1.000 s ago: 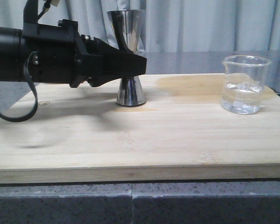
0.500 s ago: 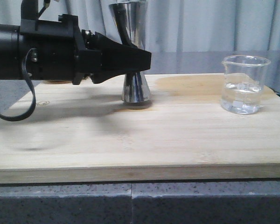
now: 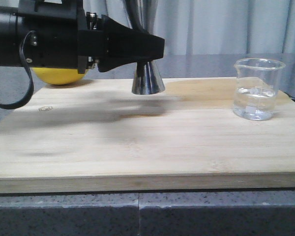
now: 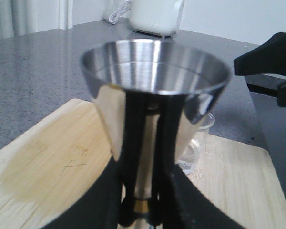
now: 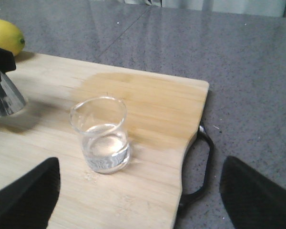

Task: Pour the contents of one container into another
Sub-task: 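Reach the right gripper to the glass beaker and grasp it, then lift the beaker with the right gripper toward the jigger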

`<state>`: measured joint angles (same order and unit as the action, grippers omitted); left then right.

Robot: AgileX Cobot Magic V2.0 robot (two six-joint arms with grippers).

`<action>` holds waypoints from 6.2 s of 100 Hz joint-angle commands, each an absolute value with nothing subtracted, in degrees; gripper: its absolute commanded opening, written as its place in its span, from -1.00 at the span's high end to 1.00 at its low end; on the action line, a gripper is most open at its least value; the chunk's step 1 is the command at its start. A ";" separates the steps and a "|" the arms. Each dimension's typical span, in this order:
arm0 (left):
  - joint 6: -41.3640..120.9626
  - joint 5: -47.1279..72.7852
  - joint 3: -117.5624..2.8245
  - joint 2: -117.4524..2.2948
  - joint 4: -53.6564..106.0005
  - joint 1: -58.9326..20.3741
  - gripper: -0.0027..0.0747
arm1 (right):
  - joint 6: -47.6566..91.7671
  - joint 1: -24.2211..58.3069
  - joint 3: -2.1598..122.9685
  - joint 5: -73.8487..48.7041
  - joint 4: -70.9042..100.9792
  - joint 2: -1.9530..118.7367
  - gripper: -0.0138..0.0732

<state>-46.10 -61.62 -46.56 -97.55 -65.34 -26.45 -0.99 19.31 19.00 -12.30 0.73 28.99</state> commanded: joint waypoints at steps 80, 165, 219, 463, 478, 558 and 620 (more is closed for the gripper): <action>-49.38 -65.65 -51.44 -94.73 -66.71 -26.40 0.98 | -0.56 24.21 13.79 15.03 -1.18 45.98 -0.73; -50.23 -65.65 -51.44 -94.73 -68.46 -26.40 0.98 | -0.56 24.34 11.27 50.20 -3.95 69.20 -0.56; -50.35 -65.65 -51.44 -94.73 -69.49 -26.40 0.98 | -0.56 24.34 10.23 63.98 -3.95 78.01 -0.53; -52.19 -67.25 -51.44 -94.73 -71.79 -26.40 0.98 | -0.56 24.34 15.30 67.00 -4.27 80.86 0.24; -52.28 -67.25 -51.44 -94.73 -72.03 -26.40 0.98 | -0.56 24.34 18.73 62.93 -5.28 79.92 0.24; -52.30 -67.25 -51.44 -94.73 -72.49 -26.40 0.98 | 2.13 24.34 42.95 18.23 -20.27 61.62 0.24; -53.85 -68.68 -51.44 -94.73 -74.68 -26.40 0.98 | 2.13 32.93 46.52 8.06 -29.58 58.85 0.24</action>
